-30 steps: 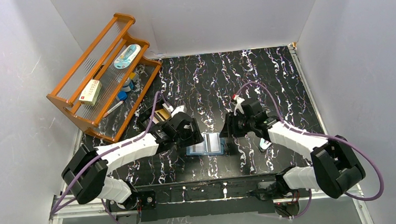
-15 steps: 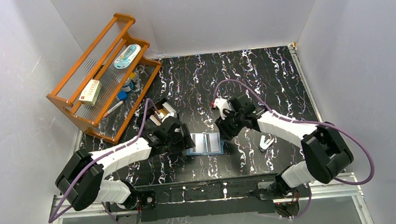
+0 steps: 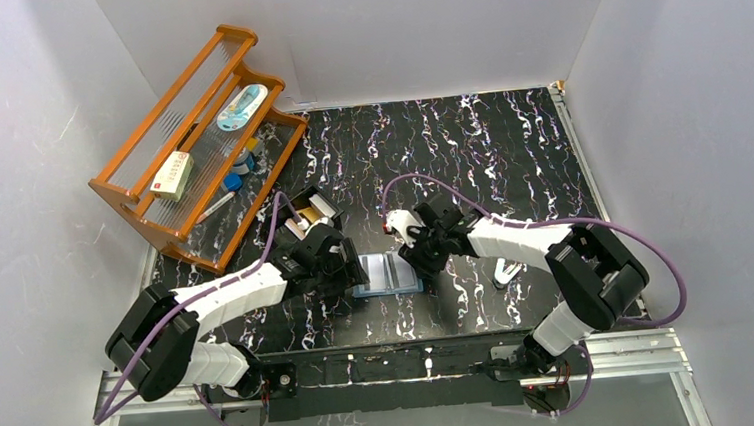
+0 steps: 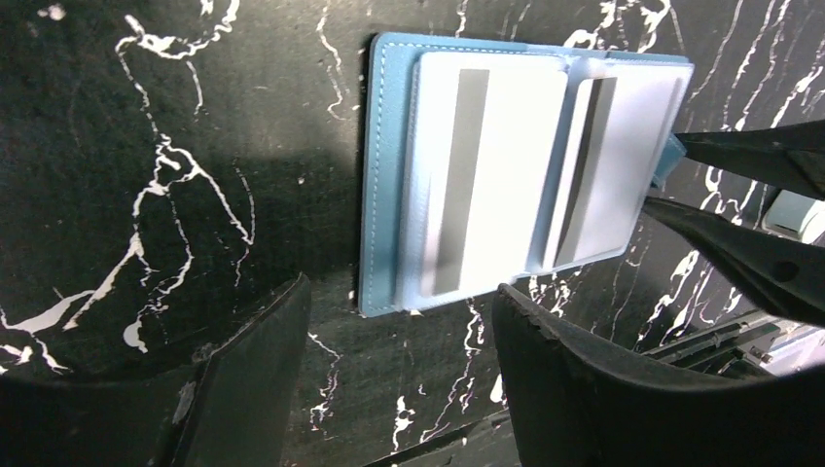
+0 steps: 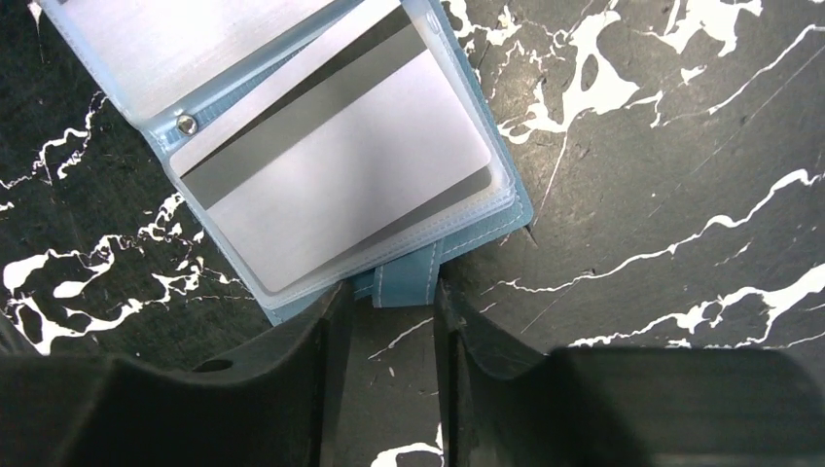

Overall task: Put the credit cards into the card holder
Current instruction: Close the card holder at the center of the board.

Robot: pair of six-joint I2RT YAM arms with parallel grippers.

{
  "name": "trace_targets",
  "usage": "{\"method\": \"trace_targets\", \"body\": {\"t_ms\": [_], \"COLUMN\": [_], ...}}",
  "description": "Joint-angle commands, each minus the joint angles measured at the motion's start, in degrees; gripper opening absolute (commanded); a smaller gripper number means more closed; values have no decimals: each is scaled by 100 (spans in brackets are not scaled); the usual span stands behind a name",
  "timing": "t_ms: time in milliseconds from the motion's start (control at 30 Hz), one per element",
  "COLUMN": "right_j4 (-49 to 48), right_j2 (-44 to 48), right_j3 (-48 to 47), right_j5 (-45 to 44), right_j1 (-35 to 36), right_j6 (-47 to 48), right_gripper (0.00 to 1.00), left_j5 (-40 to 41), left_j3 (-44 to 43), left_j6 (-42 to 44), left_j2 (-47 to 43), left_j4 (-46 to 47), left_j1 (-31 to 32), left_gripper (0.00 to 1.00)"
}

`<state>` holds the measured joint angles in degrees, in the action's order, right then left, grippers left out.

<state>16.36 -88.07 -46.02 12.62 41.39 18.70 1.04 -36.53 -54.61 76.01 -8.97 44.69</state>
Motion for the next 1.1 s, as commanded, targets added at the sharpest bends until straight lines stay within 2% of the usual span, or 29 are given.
{"method": "trace_targets", "body": {"t_ms": [0, 200, 333, 467, 567, 800, 1067], "right_j4": [-144, -557, -1459, -2378, -2690, -3721, -4873], "right_j2": [-201, 187, 635, 1003, 1126, 1439, 1567], "right_j3": [-47, 100, 549, 1068, 1226, 1685, 2380], "right_j5": [-128, 26, 331, 374, 212, 343, 627], "right_j1": [116, 231, 227, 224, 192, 111, -51], "right_j6": [247, 28, -659, -1470, -1984, -3403, -4422], "right_gripper": [38, 11, 1, 0, 0, 0, 0], "left_j5": [-107, -297, -377, -496, -662, -476, -218], "left_j3": [101, 133, 129, 77, 44, -54, -153], "left_j6": [-49, 28, 129, 178, 208, 182, 104], "left_j2": [-187, -74, -71, 72, 173, 213, 36], "left_j4": [15, 322, 502, 540, 530, -34, -728], "left_j1": [-78, -92, -92, -92, -92, -92, -92], "left_gripper": [67, 68, 70, 71, 72, 73, 70]}}
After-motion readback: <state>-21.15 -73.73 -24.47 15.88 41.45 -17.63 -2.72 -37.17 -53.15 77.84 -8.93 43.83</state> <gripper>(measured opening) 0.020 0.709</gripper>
